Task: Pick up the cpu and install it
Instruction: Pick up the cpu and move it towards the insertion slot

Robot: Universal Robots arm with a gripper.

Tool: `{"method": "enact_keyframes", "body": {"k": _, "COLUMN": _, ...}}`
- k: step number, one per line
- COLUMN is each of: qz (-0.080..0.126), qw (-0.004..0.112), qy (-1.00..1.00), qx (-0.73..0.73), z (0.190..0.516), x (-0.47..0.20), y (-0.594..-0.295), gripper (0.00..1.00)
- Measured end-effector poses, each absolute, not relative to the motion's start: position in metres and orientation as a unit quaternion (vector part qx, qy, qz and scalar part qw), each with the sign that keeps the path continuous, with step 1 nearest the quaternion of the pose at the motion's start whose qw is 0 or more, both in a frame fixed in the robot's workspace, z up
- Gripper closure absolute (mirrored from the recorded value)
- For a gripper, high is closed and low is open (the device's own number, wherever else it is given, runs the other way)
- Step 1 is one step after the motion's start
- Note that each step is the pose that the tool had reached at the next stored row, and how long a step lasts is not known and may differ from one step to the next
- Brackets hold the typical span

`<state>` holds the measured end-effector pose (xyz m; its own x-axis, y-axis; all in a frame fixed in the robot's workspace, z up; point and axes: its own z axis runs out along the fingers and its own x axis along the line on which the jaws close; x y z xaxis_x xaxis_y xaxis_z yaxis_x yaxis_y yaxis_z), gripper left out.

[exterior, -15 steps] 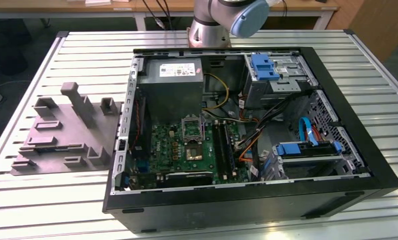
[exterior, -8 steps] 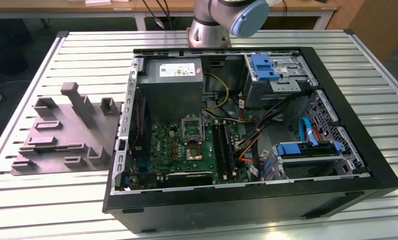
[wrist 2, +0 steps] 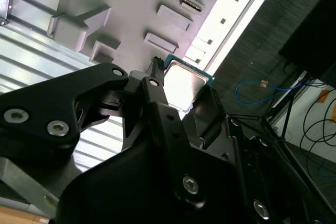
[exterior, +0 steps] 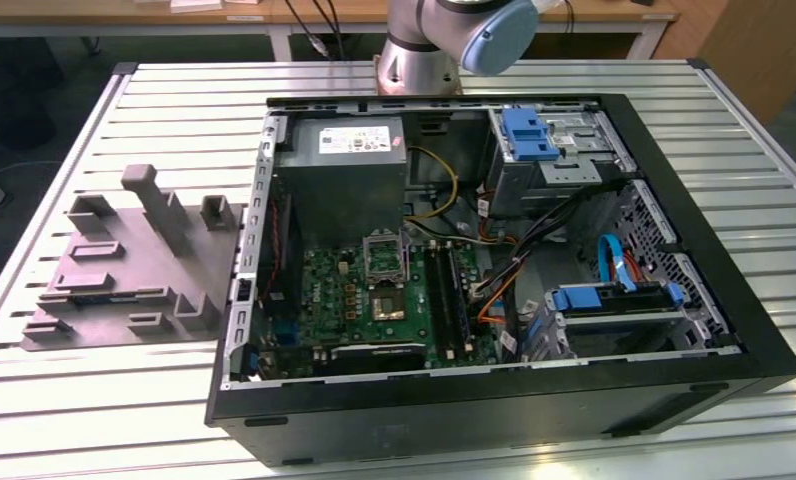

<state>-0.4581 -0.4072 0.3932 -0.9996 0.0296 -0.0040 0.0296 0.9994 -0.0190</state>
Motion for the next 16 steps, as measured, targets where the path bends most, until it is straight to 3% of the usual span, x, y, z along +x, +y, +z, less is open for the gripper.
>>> {"method": "enact_keyframes", "body": {"k": 16, "qz": -0.010, "qw": 0.002, "qy": 1.000, "qx": 0.015, "z": 0.3997, "x": -0.4581, "y": -0.4070, "gripper": 0.53}}
